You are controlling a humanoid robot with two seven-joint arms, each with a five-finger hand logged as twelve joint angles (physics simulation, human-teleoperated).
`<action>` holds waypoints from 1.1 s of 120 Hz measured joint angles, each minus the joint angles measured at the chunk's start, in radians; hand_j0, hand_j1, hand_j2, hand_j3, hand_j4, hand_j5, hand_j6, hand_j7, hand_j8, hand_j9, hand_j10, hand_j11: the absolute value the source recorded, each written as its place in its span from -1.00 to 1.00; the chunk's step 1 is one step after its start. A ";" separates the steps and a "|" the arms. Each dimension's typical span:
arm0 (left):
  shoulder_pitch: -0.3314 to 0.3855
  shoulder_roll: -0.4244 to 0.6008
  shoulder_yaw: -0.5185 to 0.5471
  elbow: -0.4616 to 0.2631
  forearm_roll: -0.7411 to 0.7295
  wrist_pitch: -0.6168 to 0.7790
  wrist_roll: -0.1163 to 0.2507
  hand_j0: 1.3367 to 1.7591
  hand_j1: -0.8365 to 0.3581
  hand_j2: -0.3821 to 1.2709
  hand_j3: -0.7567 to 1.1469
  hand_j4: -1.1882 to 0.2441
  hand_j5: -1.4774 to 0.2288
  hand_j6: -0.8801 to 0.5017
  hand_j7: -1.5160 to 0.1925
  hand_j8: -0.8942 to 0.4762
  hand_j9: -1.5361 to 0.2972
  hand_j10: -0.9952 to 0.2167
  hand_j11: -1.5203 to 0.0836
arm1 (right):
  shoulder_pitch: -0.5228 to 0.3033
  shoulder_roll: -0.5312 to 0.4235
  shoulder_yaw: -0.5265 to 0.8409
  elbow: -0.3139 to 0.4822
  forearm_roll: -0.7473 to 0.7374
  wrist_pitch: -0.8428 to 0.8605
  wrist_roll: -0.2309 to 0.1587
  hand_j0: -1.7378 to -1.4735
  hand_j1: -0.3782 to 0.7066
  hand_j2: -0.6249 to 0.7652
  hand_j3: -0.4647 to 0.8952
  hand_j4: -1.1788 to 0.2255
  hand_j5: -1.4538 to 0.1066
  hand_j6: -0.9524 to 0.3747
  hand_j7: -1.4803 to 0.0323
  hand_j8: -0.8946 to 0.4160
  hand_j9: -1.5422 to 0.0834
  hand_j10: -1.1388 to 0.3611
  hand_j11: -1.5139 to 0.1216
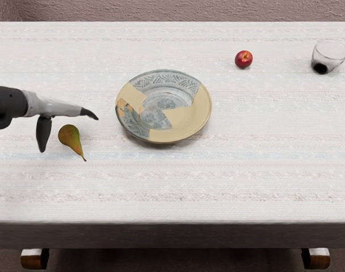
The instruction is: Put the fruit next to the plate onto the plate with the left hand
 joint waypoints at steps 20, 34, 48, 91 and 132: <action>0.029 -0.008 0.011 -0.001 0.023 0.063 0.000 0.52 0.64 -0.49 -0.20 0.41 0.47 0.02 0.51 0.05 0.43 0.35 0.62 | 0.000 0.000 0.000 0.000 0.000 0.000 0.000 -0.40 -0.89 -0.11 -0.32 0.64 0.82 0.40 0.92 0.33 0.86 0.49 0.81; 0.042 -0.022 0.020 0.002 0.037 0.105 0.000 0.52 0.61 -0.49 -0.20 0.39 0.44 -0.01 0.49 0.02 0.41 0.33 0.59 | 0.000 0.000 0.000 0.000 0.000 0.000 0.000 -0.40 -0.89 -0.11 -0.32 0.64 0.82 0.40 0.92 0.33 0.86 0.49 0.81; 0.052 -0.024 0.023 0.007 0.045 0.137 0.000 0.52 0.59 -0.49 -0.20 0.38 0.43 -0.02 0.47 0.01 0.40 0.31 0.58 | 0.000 0.000 0.000 0.000 0.000 0.000 0.000 -0.40 -0.89 -0.11 -0.32 0.64 0.82 0.40 0.92 0.33 0.86 0.49 0.81; 0.080 -0.025 0.024 0.012 0.055 0.223 0.016 0.52 0.55 -0.48 -0.20 0.35 0.40 -0.05 0.44 -0.02 0.36 0.28 0.54 | 0.000 0.000 0.000 0.000 0.000 0.000 0.000 -0.40 -0.89 -0.11 -0.32 0.64 0.82 0.40 0.92 0.33 0.86 0.49 0.81; 0.107 -0.046 0.024 0.028 0.049 0.242 0.043 0.52 0.48 -0.47 -0.21 0.30 0.35 -0.10 0.39 -0.07 0.32 0.22 0.49 | 0.000 0.000 0.000 0.000 0.000 0.000 0.000 -0.40 -0.89 -0.11 -0.32 0.64 0.82 0.40 0.92 0.33 0.86 0.49 0.81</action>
